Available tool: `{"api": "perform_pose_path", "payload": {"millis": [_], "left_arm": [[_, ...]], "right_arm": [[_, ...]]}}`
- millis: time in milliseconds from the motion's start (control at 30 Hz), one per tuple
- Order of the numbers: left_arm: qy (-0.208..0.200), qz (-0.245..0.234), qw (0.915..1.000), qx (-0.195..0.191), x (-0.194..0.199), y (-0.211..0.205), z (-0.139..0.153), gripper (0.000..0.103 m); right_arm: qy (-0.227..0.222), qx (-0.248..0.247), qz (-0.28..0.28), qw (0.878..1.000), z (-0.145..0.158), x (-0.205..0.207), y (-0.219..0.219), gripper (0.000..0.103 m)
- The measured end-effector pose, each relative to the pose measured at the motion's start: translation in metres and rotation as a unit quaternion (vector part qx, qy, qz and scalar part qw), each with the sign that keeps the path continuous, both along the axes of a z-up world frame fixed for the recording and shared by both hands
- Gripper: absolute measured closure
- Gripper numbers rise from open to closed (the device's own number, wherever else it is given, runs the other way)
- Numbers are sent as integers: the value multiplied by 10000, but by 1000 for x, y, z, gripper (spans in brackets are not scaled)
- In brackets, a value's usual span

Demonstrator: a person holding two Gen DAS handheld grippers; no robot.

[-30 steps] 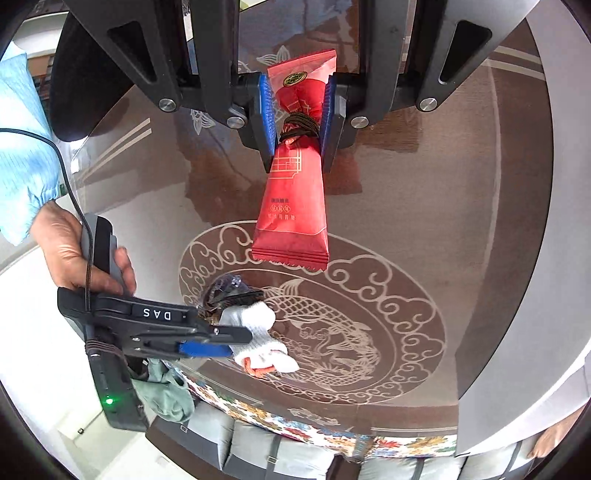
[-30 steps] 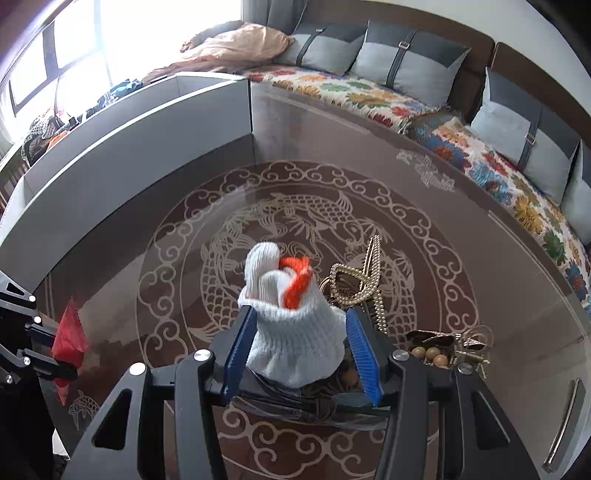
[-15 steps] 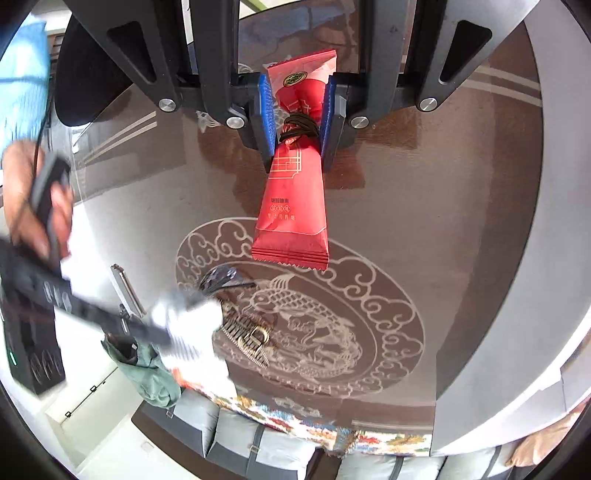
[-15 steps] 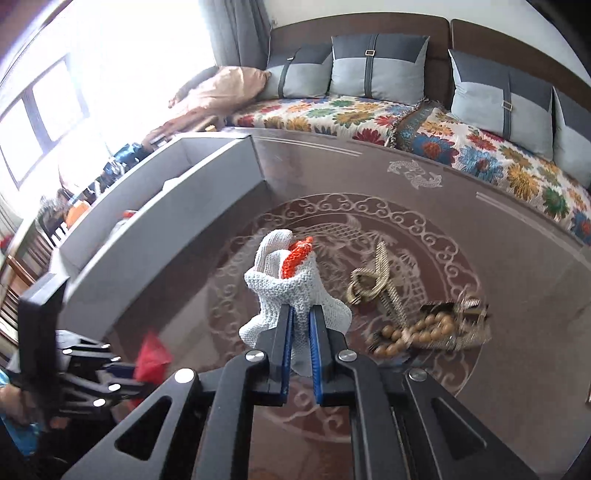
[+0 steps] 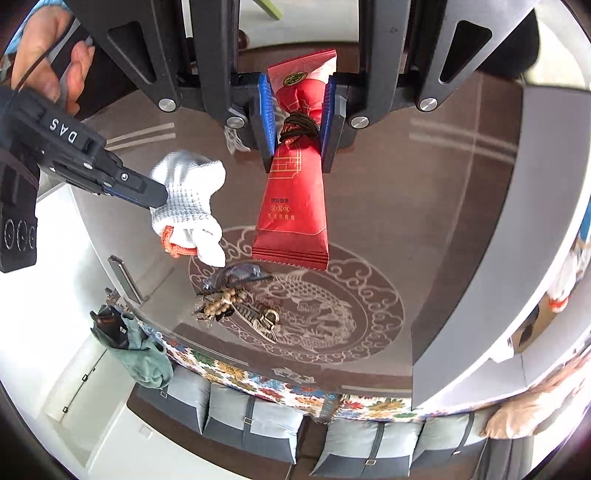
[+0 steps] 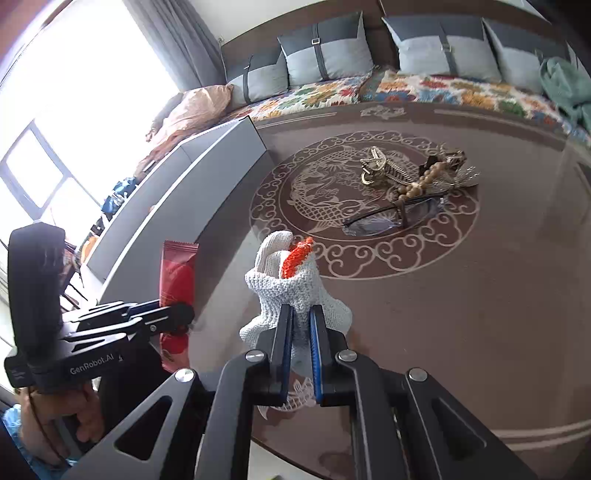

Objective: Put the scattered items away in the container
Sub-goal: 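Carry the red packet and white glove over the cardboard box with both tools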

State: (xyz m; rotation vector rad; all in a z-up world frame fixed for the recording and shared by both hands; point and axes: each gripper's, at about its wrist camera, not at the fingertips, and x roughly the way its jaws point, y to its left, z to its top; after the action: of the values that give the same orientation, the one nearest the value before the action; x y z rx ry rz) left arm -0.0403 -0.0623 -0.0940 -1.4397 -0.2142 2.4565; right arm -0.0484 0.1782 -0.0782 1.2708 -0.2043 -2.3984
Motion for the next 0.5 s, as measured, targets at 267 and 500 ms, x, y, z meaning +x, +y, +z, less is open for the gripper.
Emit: {"api": "perform_pose_path", "payload": {"millis": [267,500], "left_arm": [[-112,-33,9998,139,9,0,-10,82],[-95,186,9992,354,10,-27,-7,82]], "right_arm": [[23,273,-45,9996,1,15,-9,94],[-46,383,56,9992,2,12,-28,94]]}}
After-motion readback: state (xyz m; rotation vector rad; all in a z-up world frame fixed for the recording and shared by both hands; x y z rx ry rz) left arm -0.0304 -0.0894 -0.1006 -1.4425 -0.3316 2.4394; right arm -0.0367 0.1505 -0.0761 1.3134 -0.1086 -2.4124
